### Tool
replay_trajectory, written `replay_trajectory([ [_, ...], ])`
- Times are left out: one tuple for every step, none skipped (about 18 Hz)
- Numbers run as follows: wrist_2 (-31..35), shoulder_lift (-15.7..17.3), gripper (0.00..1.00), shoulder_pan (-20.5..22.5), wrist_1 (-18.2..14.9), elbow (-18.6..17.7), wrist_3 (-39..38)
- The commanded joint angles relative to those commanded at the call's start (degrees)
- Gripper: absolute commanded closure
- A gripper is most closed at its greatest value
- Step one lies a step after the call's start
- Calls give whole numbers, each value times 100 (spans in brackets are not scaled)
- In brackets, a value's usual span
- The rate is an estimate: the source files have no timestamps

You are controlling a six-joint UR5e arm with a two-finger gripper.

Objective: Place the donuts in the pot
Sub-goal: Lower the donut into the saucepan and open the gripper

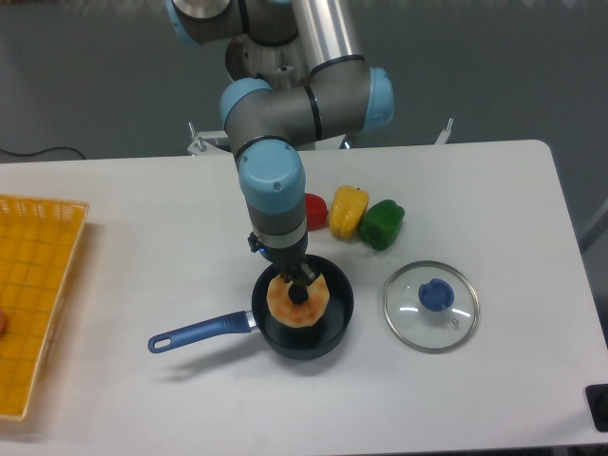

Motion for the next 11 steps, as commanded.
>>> replay_trajectory([
  [0,0,57,0,0,9,0],
  [0,0,54,9,0,9,0],
  [0,0,51,9,0,9,0],
  [0,0,51,9,0,9,0],
  [9,0,49,9,0,9,0],
  [9,0,47,9,0,9,0],
  [9,0,47,17,0,9,0],
  [9,9,47,26,0,17,9],
  [9,9,47,35,0,18,9],
  [9,9,46,44,0,18,9],
  [9,17,46,53,0,26,9],
])
